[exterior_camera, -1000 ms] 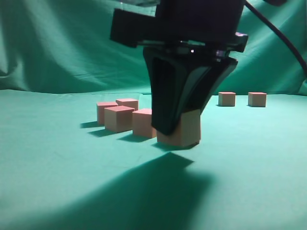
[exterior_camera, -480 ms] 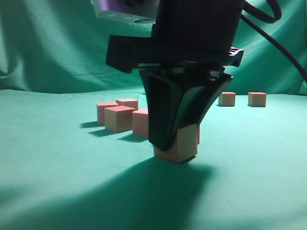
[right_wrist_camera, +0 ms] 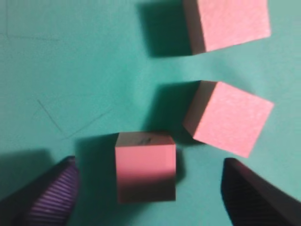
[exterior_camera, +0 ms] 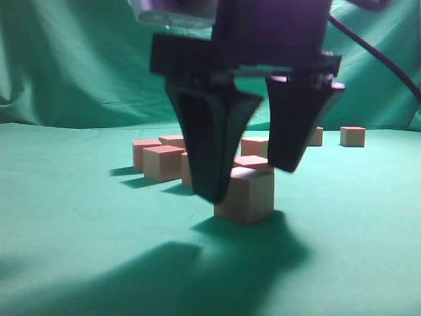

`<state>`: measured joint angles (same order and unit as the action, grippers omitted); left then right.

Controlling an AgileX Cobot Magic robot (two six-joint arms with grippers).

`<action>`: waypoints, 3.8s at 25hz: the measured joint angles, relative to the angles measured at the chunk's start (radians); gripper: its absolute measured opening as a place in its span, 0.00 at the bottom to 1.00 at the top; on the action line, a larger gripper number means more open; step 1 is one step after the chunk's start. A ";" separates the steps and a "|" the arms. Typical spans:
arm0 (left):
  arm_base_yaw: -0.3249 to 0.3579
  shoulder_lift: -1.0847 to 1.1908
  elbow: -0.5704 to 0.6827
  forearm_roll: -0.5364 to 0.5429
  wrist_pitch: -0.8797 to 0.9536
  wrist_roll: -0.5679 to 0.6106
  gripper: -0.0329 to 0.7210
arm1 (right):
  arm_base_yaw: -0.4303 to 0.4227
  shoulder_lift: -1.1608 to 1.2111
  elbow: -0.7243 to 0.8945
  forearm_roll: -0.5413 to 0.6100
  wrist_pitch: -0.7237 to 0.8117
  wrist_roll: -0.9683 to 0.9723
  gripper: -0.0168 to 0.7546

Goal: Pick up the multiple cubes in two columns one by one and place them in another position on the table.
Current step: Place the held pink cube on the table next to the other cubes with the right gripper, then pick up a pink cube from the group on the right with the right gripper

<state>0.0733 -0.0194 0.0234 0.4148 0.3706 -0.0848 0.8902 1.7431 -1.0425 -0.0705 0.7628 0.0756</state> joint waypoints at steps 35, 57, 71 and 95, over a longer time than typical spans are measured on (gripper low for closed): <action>0.000 0.000 0.000 0.000 0.000 0.000 0.04 | -0.653 0.299 -0.853 0.074 0.287 0.038 0.77; 0.000 0.000 0.000 0.000 0.000 0.000 0.04 | -0.673 0.557 -0.919 0.175 0.022 -0.119 0.77; 0.000 0.000 0.000 0.000 0.000 0.000 0.04 | -0.673 0.602 -0.921 0.173 0.006 -0.117 0.34; 0.000 0.000 0.000 0.000 0.000 0.000 0.04 | -0.671 0.091 -0.964 0.362 0.488 -0.200 0.35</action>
<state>0.0733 -0.0194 0.0234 0.4148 0.3706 -0.0848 0.2190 1.8336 -2.0069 0.2920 1.2512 -0.1249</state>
